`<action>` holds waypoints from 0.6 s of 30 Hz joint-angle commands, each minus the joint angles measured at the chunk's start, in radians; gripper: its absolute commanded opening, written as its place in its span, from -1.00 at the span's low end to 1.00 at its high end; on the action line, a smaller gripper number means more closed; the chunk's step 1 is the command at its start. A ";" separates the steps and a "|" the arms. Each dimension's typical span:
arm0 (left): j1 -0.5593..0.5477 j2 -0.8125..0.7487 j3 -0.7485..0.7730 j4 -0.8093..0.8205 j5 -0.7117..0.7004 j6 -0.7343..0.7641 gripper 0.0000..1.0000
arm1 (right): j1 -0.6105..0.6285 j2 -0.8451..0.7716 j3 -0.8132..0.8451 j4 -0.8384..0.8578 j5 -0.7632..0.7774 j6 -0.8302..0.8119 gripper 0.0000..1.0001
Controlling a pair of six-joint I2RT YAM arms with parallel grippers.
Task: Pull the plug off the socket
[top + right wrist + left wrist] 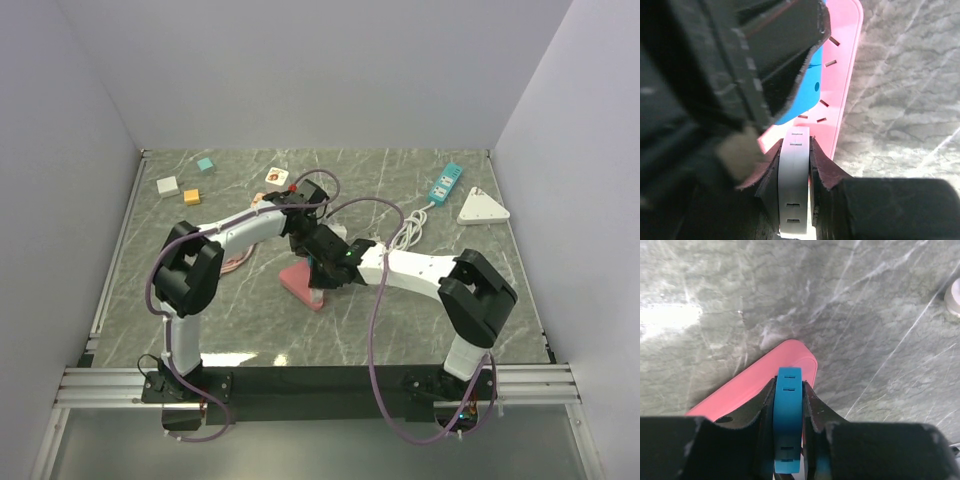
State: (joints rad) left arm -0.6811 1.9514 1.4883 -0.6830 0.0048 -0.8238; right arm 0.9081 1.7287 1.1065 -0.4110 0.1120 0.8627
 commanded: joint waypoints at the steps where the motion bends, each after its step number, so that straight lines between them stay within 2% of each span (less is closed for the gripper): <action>1: 0.000 -0.040 0.043 0.003 0.145 -0.047 -0.99 | 0.002 0.141 -0.045 0.006 -0.029 0.007 -1.00; 18: 0.071 -0.121 0.118 0.007 0.323 -0.083 -0.99 | 0.005 0.271 0.032 -0.058 -0.083 -0.120 -1.00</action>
State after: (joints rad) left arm -0.5884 1.9476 1.5043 -0.7429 0.0750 -0.8135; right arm 0.8986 1.8233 1.1896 -0.3859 0.0486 0.8017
